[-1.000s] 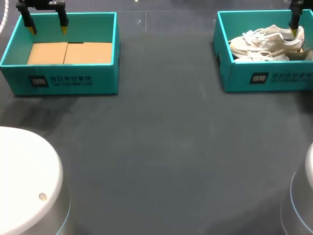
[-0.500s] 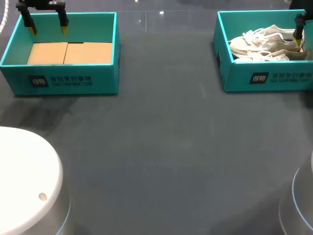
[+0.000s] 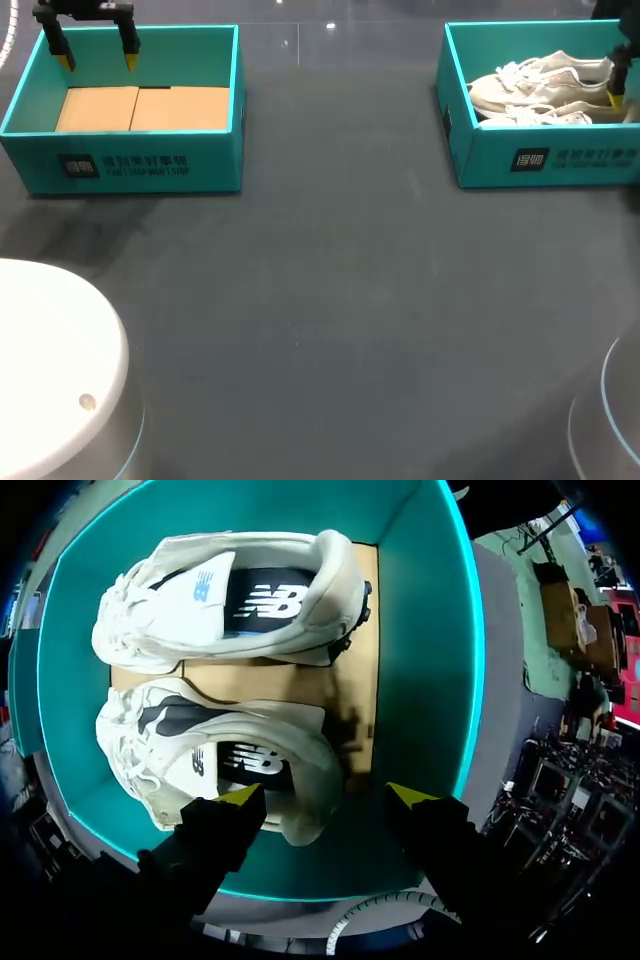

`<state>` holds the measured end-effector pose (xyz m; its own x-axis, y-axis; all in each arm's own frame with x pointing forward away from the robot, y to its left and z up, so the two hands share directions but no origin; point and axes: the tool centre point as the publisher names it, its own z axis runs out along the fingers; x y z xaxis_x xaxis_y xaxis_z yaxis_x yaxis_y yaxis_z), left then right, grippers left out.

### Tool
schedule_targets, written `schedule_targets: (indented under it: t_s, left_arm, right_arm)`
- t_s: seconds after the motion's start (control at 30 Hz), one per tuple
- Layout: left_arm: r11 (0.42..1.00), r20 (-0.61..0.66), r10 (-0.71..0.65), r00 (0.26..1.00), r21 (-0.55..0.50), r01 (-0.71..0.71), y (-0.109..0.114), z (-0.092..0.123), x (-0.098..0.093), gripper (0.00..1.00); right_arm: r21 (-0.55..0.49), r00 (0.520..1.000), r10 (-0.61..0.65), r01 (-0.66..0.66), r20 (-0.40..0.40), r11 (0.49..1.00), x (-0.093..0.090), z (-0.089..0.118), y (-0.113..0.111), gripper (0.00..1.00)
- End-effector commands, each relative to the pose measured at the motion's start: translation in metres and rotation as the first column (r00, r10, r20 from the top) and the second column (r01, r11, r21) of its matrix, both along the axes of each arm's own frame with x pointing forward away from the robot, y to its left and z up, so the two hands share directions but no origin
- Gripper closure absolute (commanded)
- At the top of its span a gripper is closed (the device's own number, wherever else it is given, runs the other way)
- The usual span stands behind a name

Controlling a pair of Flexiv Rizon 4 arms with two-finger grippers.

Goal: Take the shoe out of the shoebox, open the shoe tongue, remove and reinsert the insole, then place the shoe into the shoebox

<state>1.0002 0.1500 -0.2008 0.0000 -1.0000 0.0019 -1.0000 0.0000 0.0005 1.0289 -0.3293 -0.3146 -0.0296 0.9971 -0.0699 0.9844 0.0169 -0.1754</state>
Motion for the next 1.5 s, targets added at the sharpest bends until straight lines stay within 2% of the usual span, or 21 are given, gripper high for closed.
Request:
schedule_targets:
  t_s: [0.03,0.4,0.6,1.0,1.33,1.5]
  left_arm:
    - [1.0,0.0,0.0,1.0,0.001,0.0,0.0,0.0,0.0,0.0]
    - [1.0,0.0,0.0,1.0,0.001,0.0,0.0,0.0,0.0,0.0]
    - [1.0,0.0,0.0,1.0,0.001,0.0,0.0,0.0,0.0,0.0]
    - [1.0,0.0,0.0,1.0,0.001,0.0,0.0,0.0,0.0,0.0]
    - [1.0,0.0,0.0,1.0,0.001,0.0,0.0,0.0,0.0,0.0]
    - [1.0,0.0,0.0,1.0,0.001,0.0,0.0,0.0,0.0,0.0]
  right_arm:
    - [0.005,1.0,-0.004,0.004,-0.012,1.0,0.002,-0.008,-0.003,0.22]
    - [0.029,0.999,-0.03,0.031,-0.02,0.999,-0.001,-0.024,-0.005,0.27]
    - [0.044,0.999,-0.047,0.048,-0.023,0.998,-0.003,-0.033,-0.006,0.35]
    - [0.084,0.996,-0.086,0.084,0.02,0.993,-0.012,-0.044,-0.003,0.36]
    - [0.106,0.993,-0.1,0.093,0.06,0.99,-0.017,-0.051,-0.001,0.44]
    - [0.095,0.993,-0.096,0.09,0.062,0.991,-0.017,-0.055,0.003,0.42]
